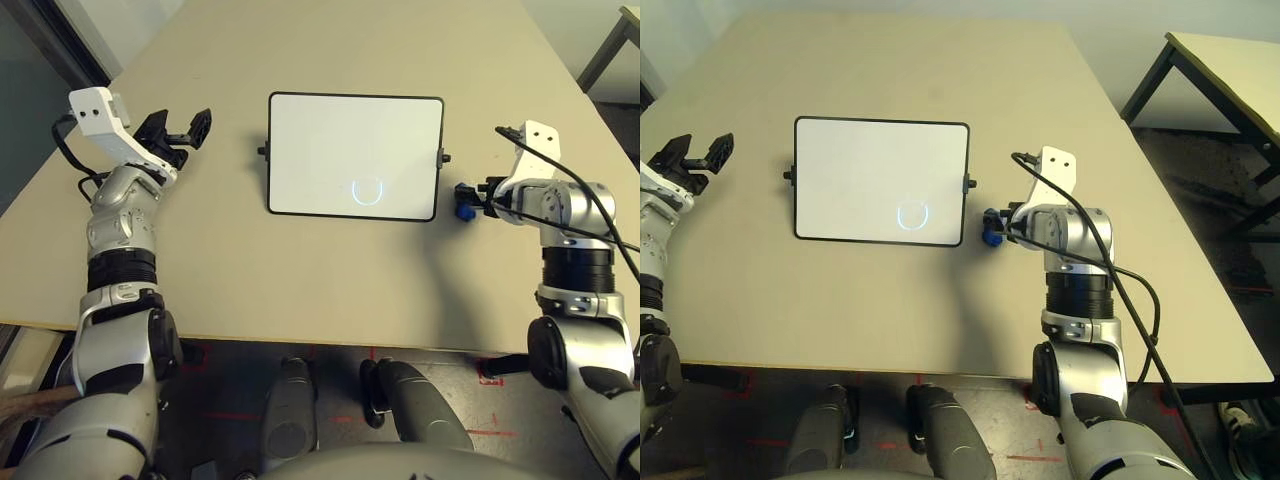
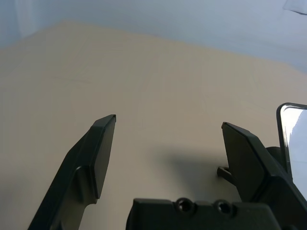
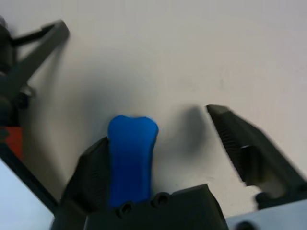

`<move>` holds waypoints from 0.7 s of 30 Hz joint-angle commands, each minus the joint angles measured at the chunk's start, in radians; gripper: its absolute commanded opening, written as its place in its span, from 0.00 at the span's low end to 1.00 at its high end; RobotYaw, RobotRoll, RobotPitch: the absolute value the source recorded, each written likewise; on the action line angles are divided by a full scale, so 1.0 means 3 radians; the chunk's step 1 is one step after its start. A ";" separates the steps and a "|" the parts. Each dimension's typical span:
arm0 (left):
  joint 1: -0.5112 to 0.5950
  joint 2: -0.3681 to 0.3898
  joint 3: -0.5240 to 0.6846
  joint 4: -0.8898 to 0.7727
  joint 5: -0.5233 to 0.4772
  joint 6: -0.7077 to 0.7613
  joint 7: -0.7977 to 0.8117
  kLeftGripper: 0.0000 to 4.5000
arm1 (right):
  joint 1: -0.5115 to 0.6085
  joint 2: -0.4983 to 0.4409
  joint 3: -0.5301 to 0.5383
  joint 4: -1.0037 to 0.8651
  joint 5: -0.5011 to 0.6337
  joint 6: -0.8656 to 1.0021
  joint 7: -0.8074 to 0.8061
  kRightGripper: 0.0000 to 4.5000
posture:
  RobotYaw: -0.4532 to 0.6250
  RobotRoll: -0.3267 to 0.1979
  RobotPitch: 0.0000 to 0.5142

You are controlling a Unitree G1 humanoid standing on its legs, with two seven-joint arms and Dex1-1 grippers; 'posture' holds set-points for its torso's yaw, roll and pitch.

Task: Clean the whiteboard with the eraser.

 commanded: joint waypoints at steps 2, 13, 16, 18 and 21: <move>-0.0108 -0.0033 -0.0082 -0.0009 0.0033 0.0078 -0.0009 1.00 | -0.0105 -0.0117 -0.0232 -0.0071 0.0139 -0.0018 0.0020 0.99 | 0.38 0.62 0.28; -0.0255 -0.0063 -0.0092 0.0285 0.0171 -0.0341 0.0197 1.00 | 0.0225 -0.0436 -0.0685 0.0537 0.0089 -0.2275 0.0049 0.99 | 0.36 0.62 0.30; -0.0209 -0.0054 -0.0038 0.0416 0.0236 -0.0623 0.0360 1.00 | 0.0368 -0.0482 -0.0676 0.1326 0.0046 -0.3563 0.0202 0.99 | 0.36 0.62 0.29; -0.0152 -0.0015 -0.0025 0.0528 0.0297 -0.0833 0.0455 1.00 | 0.0416 -0.0495 -0.0696 0.1778 0.0052 -0.4135 0.0206 0.99 | 0.36 0.62 0.28; -0.0056 0.0020 -0.0026 0.0670 0.0376 -0.1080 0.0558 1.00 | 0.0469 -0.0508 -0.0702 0.2264 0.0098 -0.4657 0.0231 0.99 | 0.37 0.62 0.26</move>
